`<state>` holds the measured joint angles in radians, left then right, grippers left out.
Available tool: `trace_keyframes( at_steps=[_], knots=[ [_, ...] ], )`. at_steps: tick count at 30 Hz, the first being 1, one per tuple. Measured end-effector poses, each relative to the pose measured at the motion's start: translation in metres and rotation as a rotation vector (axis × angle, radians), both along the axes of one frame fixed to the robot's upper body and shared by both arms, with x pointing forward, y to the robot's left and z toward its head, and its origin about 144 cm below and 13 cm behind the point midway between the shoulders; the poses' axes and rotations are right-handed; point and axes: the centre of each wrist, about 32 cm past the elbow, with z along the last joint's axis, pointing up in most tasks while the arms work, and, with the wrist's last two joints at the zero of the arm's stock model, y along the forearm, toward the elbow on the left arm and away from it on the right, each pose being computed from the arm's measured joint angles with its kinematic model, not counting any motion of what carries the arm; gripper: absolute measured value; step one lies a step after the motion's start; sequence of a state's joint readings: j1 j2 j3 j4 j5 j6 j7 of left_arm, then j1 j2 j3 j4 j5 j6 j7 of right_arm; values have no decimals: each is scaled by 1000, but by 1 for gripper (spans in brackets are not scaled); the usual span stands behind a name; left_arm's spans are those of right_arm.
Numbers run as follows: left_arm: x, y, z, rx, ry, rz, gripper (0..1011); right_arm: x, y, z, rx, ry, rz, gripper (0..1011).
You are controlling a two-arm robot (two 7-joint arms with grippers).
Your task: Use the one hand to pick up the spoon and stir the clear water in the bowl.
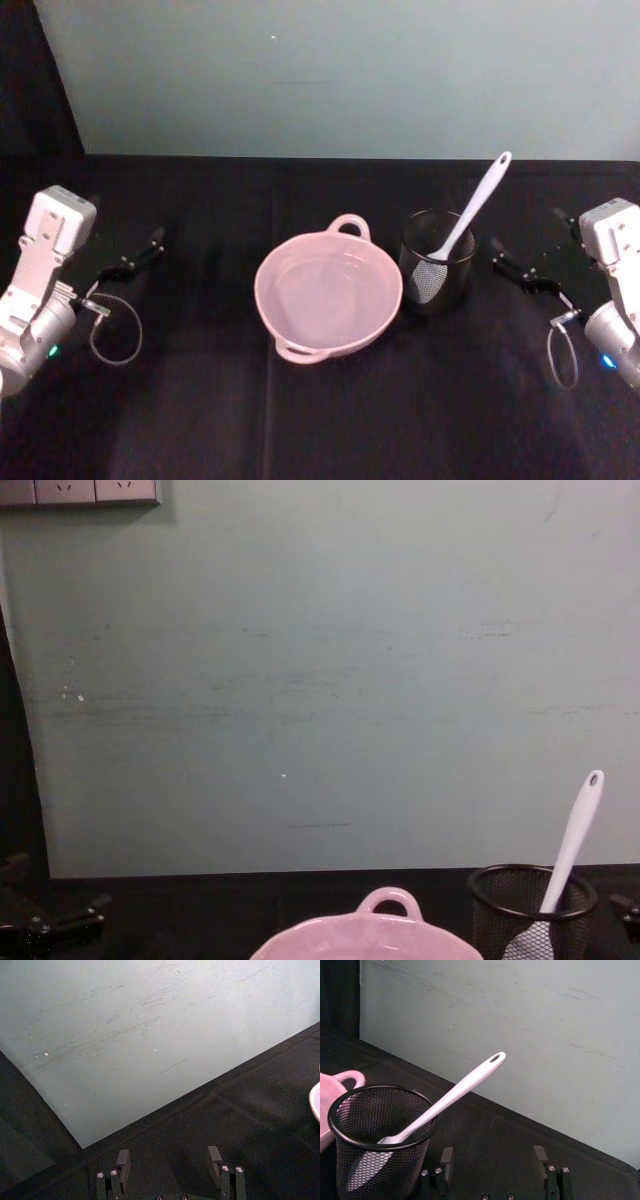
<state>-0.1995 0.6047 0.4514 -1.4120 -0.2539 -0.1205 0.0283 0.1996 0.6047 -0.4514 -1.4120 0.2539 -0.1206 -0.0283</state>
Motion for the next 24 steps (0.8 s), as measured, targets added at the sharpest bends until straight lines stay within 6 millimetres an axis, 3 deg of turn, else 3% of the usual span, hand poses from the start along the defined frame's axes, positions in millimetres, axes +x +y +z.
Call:
trace_keyframes(
  at_steps=[24],
  knots=[
    [0, 0, 0, 0, 0, 0, 1011, 0, 0, 0, 0, 0, 0, 1003]
  ],
)
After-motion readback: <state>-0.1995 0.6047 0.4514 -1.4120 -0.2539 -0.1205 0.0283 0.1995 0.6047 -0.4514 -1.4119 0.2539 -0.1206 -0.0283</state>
